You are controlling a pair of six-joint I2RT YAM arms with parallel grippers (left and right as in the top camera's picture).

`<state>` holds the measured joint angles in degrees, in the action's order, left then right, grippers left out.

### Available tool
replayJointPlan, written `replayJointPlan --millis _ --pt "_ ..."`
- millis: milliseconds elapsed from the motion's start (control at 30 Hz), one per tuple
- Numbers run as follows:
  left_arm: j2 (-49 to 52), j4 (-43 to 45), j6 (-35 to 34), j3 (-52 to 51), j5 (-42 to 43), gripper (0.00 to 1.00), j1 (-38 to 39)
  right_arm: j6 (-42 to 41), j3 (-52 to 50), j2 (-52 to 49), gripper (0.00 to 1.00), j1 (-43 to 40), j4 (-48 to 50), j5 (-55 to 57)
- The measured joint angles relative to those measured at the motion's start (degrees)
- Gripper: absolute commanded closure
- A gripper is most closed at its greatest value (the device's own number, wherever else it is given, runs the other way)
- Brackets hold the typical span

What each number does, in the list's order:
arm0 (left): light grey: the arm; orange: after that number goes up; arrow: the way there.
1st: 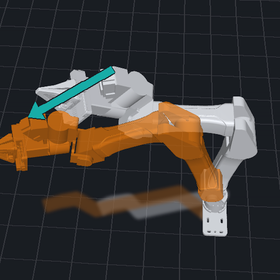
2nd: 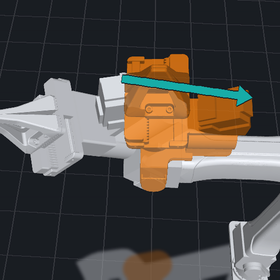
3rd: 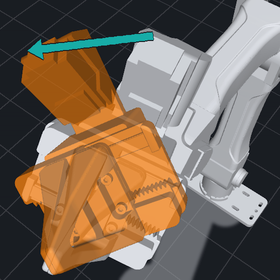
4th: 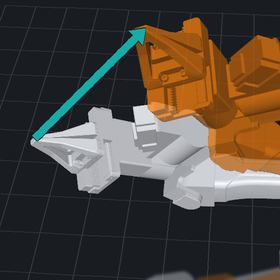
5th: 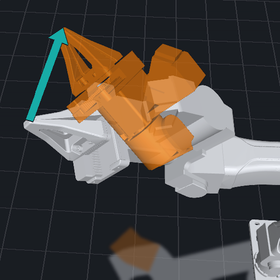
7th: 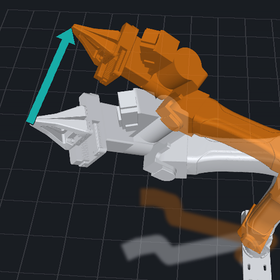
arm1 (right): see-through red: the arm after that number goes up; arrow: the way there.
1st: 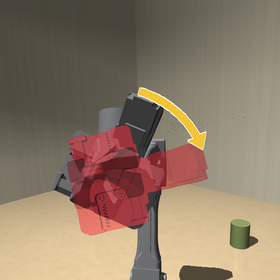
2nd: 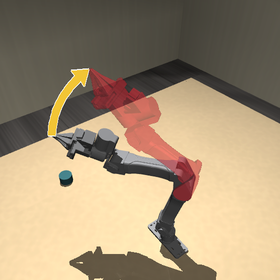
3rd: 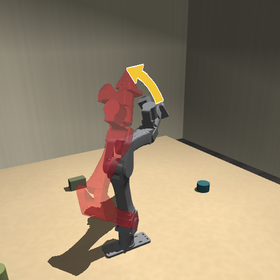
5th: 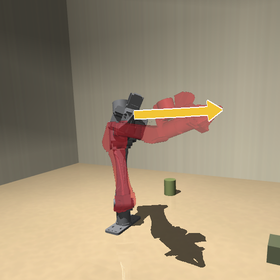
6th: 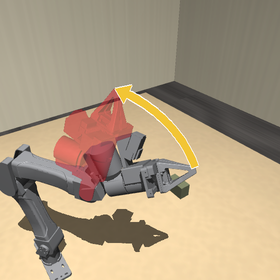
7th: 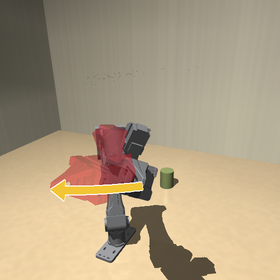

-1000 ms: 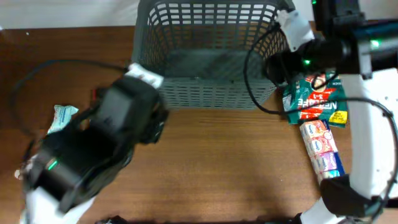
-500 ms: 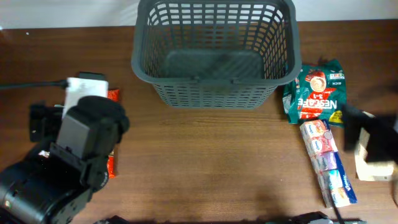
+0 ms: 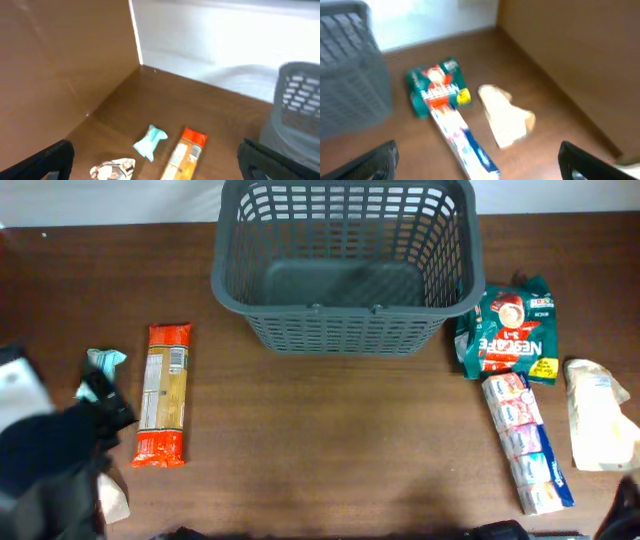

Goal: Pack container
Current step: 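Release the basket and retract both grippers toward the table edge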

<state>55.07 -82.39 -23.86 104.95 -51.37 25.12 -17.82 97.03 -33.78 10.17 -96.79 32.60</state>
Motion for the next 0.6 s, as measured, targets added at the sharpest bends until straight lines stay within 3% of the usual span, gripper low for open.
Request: replayJointPlan --millis 200,333,467,600 --pt "-1.2 -1.4 -0.7 0.0 -2.4 0.01 0.0 -11.5 -20.5 3.1 0.01 0.0 2.8 6.8" --pt "-1.6 -6.1 -3.5 0.0 -3.5 0.01 0.0 -16.3 -33.5 2.9 0.01 0.0 16.9 9.8" --pt "-4.2 -13.1 -8.8 -0.2 -4.7 0.01 0.0 -17.9 -41.4 2.3 0.01 0.0 27.0 10.9" --pt "-11.4 -13.8 -12.3 -3.7 -5.3 0.0 0.0 -17.0 -42.9 1.2 0.01 0.0 31.8 11.2"
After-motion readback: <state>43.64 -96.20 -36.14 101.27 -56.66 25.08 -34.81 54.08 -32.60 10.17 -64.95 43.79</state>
